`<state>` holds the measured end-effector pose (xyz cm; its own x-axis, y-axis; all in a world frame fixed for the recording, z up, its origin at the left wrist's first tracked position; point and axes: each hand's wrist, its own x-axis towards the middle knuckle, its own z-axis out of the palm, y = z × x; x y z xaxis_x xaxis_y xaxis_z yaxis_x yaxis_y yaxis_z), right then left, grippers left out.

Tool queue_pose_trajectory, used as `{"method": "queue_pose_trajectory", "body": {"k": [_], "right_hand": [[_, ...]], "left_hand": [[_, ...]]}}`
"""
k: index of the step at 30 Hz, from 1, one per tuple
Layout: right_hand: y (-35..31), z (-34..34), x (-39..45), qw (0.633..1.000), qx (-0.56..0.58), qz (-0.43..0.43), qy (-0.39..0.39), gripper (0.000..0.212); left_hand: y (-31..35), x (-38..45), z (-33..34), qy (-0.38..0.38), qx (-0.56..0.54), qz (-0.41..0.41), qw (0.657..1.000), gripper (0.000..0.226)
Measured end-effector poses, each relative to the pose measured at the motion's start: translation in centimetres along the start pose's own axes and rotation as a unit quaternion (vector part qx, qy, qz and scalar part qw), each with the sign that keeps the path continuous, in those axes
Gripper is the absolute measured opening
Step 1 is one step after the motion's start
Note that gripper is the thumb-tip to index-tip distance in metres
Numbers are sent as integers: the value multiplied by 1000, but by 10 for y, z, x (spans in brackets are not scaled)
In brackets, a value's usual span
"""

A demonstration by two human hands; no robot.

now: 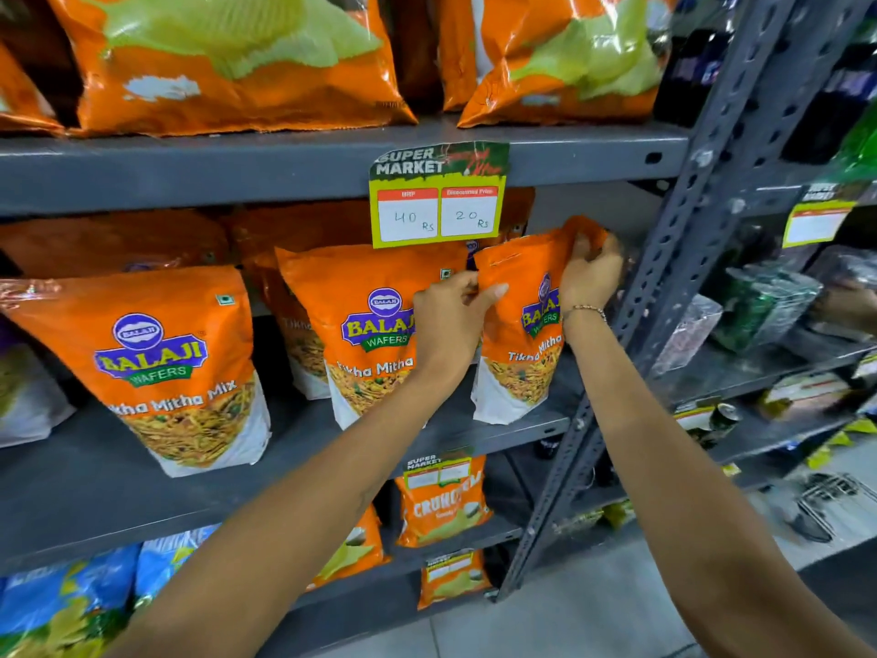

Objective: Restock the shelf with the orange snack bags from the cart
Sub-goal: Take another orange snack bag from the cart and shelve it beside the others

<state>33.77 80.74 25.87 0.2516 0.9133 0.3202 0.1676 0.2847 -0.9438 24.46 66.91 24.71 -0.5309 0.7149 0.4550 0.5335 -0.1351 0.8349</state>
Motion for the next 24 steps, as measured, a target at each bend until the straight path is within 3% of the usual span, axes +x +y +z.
{"method": "queue_pose_trajectory", "body": {"k": [7, 13, 16, 20, 24], "right_hand": [[28, -12, -23, 997, 30, 15, -71, 59], [36, -8, -143, 992, 22, -119, -18, 16], [23, 6, -213, 975, 83, -147, -147, 10], [22, 47, -274, 909, 30, -155, -386, 14], [23, 94, -300, 837, -98, -74, -533, 57]], "left_hand": [[-16, -26, -15, -47, 8, -18, 999, 29], [-53, -52, -79, -64, 33, -55, 996, 21], [-85, -71, -133, -51, 40, -100, 993, 15], [-127, -100, -210, -69, 113, -182, 974, 8], [-161, -117, -281, -87, 194, -307, 928, 30]]}}
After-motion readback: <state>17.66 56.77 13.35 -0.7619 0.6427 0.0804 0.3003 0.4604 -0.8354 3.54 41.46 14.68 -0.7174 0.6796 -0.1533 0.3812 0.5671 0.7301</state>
